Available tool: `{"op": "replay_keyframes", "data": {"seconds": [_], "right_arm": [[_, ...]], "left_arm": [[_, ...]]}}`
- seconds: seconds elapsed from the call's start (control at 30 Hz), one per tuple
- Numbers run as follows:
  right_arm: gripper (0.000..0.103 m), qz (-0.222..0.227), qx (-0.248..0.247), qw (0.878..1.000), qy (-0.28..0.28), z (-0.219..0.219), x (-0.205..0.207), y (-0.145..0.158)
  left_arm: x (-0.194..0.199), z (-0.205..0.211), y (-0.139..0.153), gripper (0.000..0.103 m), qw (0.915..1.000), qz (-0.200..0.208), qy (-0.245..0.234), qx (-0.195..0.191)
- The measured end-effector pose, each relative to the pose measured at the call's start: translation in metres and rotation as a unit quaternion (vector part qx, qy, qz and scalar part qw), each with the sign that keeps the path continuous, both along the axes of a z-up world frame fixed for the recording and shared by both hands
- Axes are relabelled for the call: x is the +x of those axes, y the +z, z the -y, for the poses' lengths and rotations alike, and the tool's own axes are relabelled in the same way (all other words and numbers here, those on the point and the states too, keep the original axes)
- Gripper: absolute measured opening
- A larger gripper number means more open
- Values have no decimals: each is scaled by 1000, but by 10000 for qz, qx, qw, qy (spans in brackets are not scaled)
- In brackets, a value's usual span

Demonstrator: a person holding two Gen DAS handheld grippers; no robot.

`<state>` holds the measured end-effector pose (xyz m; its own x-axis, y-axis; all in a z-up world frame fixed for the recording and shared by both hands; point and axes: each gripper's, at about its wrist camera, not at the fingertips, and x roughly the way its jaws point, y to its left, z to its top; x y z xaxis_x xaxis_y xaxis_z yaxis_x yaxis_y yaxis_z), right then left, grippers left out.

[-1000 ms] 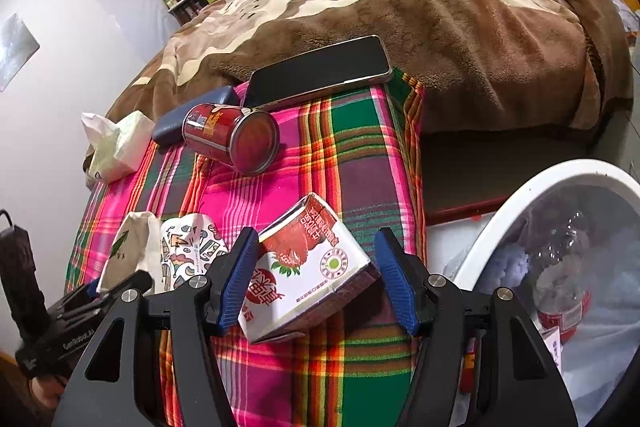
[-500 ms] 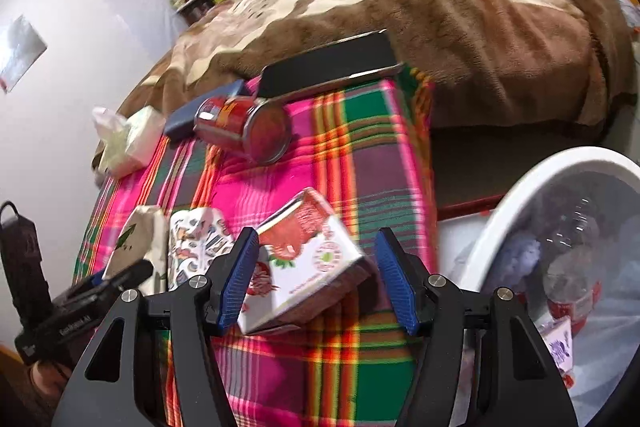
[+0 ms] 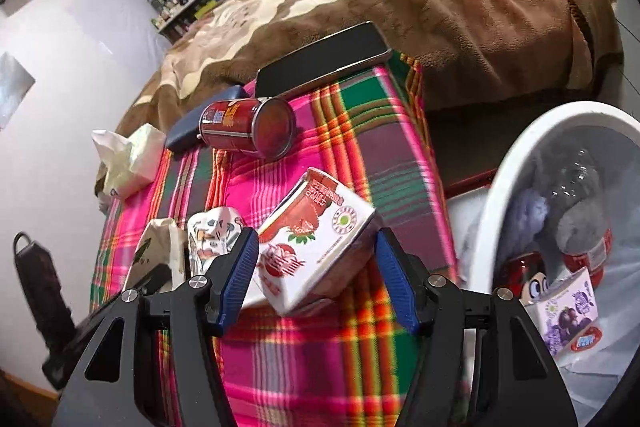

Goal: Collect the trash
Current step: 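Grasp the white foam nets with the left tool while the right tool grasps the red juice box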

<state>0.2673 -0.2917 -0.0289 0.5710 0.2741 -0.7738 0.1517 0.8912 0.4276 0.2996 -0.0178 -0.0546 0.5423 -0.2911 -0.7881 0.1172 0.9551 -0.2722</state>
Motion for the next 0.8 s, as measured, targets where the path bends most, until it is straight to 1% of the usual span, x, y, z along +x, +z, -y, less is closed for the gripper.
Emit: {"op": "replay_keyframes", "data": {"seconds": [0.1, 0.2, 0.23, 0.43, 0.5, 0.53, 0.57, 0.67, 0.7, 0.77, 0.8], "right_arm": [[62, -28, -238, 9997, -38, -8, 11, 3], [62, -169, -462, 9987, 116, -18, 23, 0], [62, -170, -611, 9978, 180, -21, 24, 0], [63, -27, -1113, 9930, 399, -34, 21, 3], [63, -66, -1164, 9914, 590, -39, 21, 0], [64, -157, -1119, 9912, 694, -41, 21, -3], [64, -160, -1129, 9910, 699, -42, 19, -4], [64, 20, -1487, 9857, 787, -47, 13, -1], [64, 7, -1503, 9855, 789, -47, 13, -2], [64, -129, -1273, 9888, 771, -41, 14, -6], [64, -136, -1234, 9897, 718, -38, 13, -7]], "left_arm": [[-1, -3, 0, 36, 10000, -7, 8, -41], [-2, -6, 0, 36, 10000, -5, 0, -96], [-2, -7, 0, 36, 9999, -9, 9, -106], [0, -7, -1, 36, 9999, -6, 1, -144], [0, -6, -1, 36, 9999, 9, -12, -121], [1, -6, -1, 36, 9999, 13, -14, -110], [1, -6, -1, 37, 9999, 11, -14, -109], [1, -5, -1, 37, 9999, 19, -28, -95], [1, -5, -1, 37, 10000, 23, -36, -86], [1, -4, -1, 38, 10000, 29, -49, -49], [1, -3, -1, 38, 10000, 36, -59, -17]]}}
